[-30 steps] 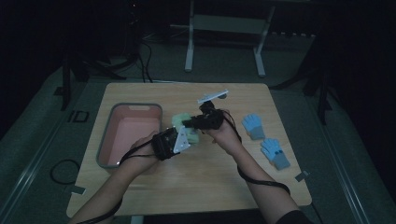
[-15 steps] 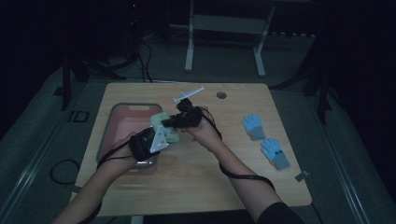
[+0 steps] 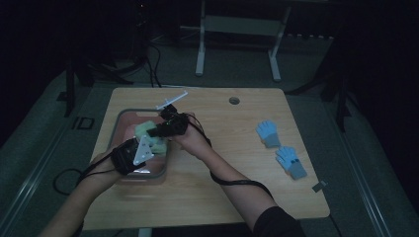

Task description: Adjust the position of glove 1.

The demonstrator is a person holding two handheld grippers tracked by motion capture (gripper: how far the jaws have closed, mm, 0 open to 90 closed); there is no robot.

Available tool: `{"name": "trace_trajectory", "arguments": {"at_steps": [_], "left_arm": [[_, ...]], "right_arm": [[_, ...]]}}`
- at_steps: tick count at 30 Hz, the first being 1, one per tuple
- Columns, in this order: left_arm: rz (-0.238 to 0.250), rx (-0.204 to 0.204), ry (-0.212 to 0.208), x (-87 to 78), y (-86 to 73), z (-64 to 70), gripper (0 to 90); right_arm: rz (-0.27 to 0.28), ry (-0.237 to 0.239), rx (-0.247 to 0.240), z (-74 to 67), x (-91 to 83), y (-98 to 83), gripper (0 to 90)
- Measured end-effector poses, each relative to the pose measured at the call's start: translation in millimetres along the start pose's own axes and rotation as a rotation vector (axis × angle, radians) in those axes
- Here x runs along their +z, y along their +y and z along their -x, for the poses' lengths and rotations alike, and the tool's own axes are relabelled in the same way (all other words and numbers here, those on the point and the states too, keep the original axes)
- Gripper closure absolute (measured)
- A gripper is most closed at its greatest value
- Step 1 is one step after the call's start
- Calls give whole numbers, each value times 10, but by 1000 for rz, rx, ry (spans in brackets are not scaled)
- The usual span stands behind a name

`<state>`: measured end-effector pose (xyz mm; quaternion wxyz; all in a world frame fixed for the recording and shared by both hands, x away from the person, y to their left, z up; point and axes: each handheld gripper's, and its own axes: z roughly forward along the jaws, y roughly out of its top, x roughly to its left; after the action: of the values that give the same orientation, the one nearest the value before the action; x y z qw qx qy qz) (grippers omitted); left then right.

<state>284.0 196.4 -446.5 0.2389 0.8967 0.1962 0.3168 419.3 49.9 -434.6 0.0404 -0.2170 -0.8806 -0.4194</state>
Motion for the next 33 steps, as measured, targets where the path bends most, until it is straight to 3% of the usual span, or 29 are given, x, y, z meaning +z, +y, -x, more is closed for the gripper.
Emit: {"name": "trace_trajectory", "arguments": {"at_steps": [6, 15, 18, 22, 25, 27, 30, 33], "left_arm": [[-28, -23, -5, -6, -189, -33, 793], [-77, -43, -84, 295, -306, -66, 792], [-96, -59, -122, 371, -314, -94, 790], [-127, -50, -151, 463, -319, -110, 788], [-161, -44, -176, 543, -328, -122, 780], [-201, -51, -218, 604, -341, -139, 768], [-249, -36, -236, 678, -353, -114, 740], [-246, -50, -234, 677, -336, -117, 673]], "right_arm": [[0, 19, 1, -73, 222, 53, 728], [-66, 4, 40, 73, 518, -55, 728], [-82, 3, 55, 136, 565, -91, 727], [-112, -3, 58, 178, 624, -129, 712], [-123, 4, 65, 193, 630, -136, 644], [-139, -15, 54, 193, 621, -127, 609], [-152, -15, 51, 214, 597, -141, 564], [-161, -20, 44, 233, 564, -158, 555]]}}
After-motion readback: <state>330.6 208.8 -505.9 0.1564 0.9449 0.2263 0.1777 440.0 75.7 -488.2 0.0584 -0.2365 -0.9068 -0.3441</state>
